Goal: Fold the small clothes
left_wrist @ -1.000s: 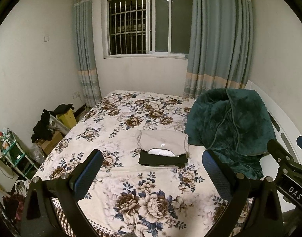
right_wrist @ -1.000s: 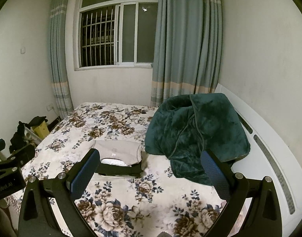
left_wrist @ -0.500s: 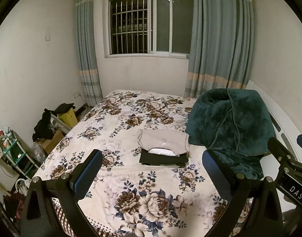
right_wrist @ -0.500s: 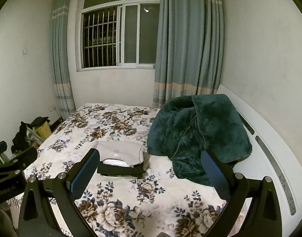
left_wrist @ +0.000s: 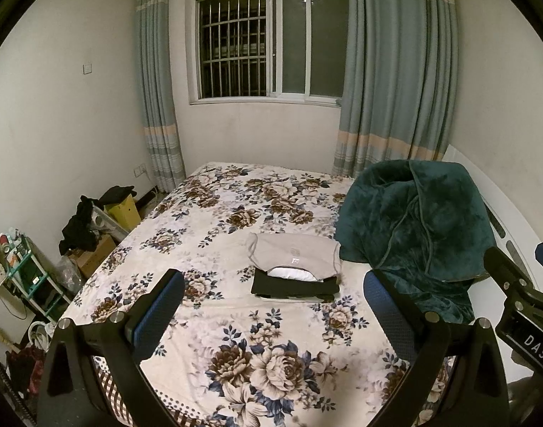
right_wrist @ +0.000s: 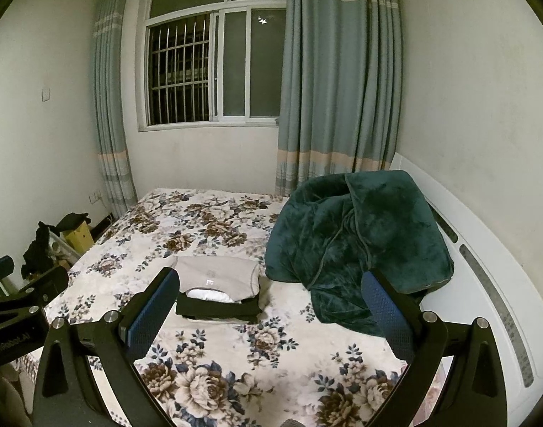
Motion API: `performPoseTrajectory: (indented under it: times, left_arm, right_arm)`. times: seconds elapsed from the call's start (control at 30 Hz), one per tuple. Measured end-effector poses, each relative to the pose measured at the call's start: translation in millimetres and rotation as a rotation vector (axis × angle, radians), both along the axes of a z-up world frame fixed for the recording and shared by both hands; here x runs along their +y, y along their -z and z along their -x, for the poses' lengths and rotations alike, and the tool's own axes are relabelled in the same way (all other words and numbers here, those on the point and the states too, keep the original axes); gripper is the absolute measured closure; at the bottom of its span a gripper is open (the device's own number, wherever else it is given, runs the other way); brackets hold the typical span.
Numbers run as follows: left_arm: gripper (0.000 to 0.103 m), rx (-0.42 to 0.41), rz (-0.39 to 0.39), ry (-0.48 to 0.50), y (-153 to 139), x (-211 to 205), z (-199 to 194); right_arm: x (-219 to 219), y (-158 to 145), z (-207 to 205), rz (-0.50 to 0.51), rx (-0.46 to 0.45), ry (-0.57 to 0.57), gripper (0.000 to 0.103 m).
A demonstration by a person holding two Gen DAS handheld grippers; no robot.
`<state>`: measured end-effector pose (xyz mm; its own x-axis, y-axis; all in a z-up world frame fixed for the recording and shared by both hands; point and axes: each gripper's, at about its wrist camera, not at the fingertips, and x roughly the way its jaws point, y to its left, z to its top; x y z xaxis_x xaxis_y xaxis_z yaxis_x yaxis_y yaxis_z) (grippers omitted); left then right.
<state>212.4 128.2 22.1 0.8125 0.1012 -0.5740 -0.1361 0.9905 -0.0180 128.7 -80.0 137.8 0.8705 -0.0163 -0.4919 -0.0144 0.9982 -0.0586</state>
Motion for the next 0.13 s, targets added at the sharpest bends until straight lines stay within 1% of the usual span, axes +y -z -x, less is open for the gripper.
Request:
performPoseTrajectory:
  times: [0.13]
  left_arm:
    - [0.000, -0.005, -0.003, -0.011, -2.6, 5.2, 4.1]
  right_arm:
    - [0.2, 0.6, 0.8, 0.000, 0.000, 0.002, 0.000]
